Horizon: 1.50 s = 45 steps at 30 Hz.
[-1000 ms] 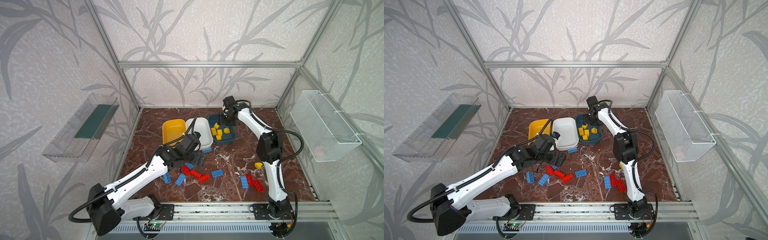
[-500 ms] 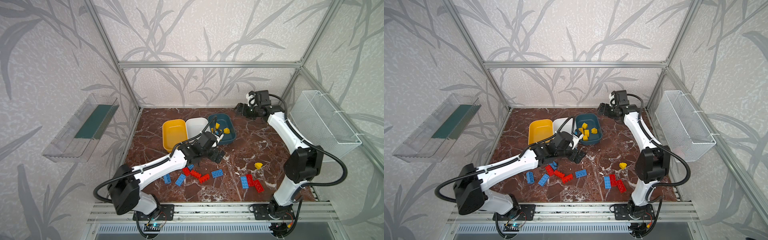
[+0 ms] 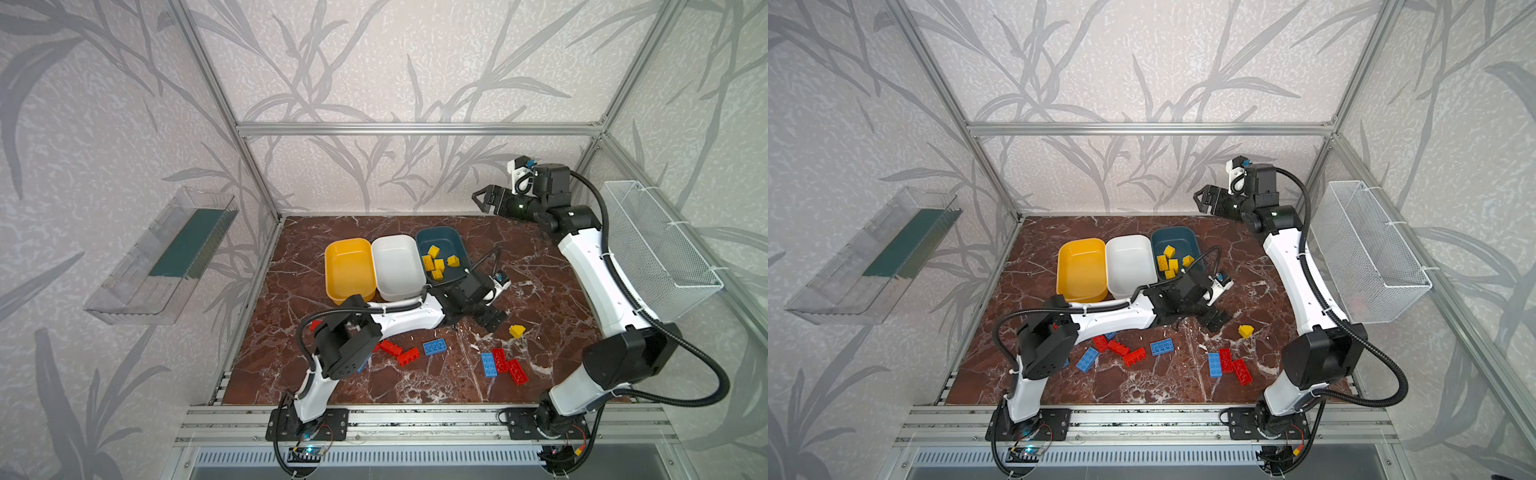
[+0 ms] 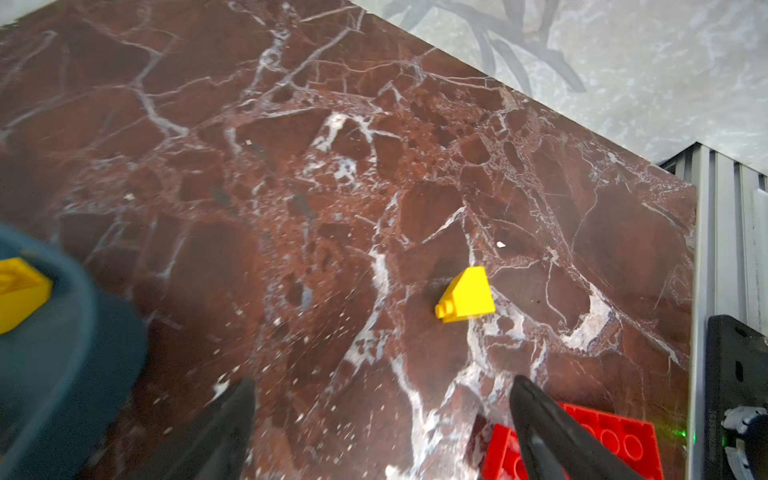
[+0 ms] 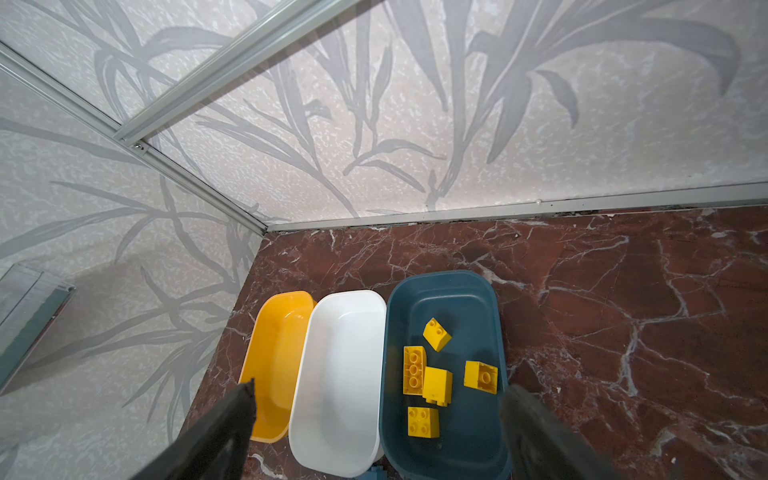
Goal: Sort the legos into containers by color
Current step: 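Reach the left gripper toward a yellow sloped brick while the right arm swings away, then drop the yellow sloped brick into the teal tub with left while right lowers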
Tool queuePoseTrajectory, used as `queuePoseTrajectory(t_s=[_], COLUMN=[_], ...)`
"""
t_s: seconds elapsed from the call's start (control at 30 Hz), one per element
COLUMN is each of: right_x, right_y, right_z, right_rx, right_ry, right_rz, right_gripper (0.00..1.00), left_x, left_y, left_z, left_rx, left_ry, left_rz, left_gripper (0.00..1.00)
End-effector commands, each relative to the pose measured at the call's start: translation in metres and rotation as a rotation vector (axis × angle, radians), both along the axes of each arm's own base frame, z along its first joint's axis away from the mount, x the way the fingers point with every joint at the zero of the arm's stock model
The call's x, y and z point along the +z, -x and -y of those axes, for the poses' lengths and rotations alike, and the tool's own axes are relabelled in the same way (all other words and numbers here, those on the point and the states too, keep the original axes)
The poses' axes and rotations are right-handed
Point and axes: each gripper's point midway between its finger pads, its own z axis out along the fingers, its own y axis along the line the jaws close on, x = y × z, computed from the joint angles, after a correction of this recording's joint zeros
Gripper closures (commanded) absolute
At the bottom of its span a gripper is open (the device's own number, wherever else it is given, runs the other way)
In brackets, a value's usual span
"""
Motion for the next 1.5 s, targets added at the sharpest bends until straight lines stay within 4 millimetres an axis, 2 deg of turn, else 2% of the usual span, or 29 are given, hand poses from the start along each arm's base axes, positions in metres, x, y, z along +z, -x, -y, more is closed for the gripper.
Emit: queuePoseTrajectory(t_s=[0.0,0.23,0.33,0.57,0.7,0.87,1.1,1.23,1.37,1.47], right_x=[0.003,-0.003,-0.002,-0.001,-0.009,-0.021,-0.033,-0.038,-0.045,-0.047], right_y=[0.011,0.022,0.027,0.038,0.042,0.048,0.057,0.063,0.071,0.075], right_z=[0.012,0.03,0.032,0.032,0.032,0.031,0.033,0.036,0.04,0.049], right_rx=[-0.028,-0.08,-0.086,-0.086,-0.09,-0.087,-0.094,-0.108,-0.128,-0.166], right_ry=[0.015,-0.009,-0.008,-0.033,-0.05,-0.073,-0.072,-0.072,-0.063,-0.061], right_rz=[0.013,-0.001,0.006,0.021,0.016,0.003,-0.01,-0.015,-0.012,-0.001], right_gripper=[0.07,0.07,0.07,0.07,0.07,0.08,0.08,0.08,0.08,0.08], left_x=[-0.006,-0.04,-0.047,-0.073,-0.086,-0.091,-0.097,-0.093,-0.082,-0.073], left_y=[0.009,0.019,0.021,0.013,0.012,0.012,0.016,0.014,0.013,0.013], left_z=[0.029,0.061,0.07,0.072,0.076,0.076,0.072,0.071,0.068,0.062], left_rx=[-0.055,-0.084,-0.093,-0.051,-0.045,-0.051,-0.065,-0.06,-0.058,-0.05], left_ry=[0.028,0.017,0.023,-0.049,-0.087,-0.099,-0.127,-0.129,-0.113,-0.111], left_rz=[0.015,-0.007,-0.01,-0.005,-0.031,-0.029,-0.029,-0.014,0.01,0.021], left_gripper=[0.04,0.04,0.05,0.07,0.14,0.37,0.37,0.52,0.59,0.6])
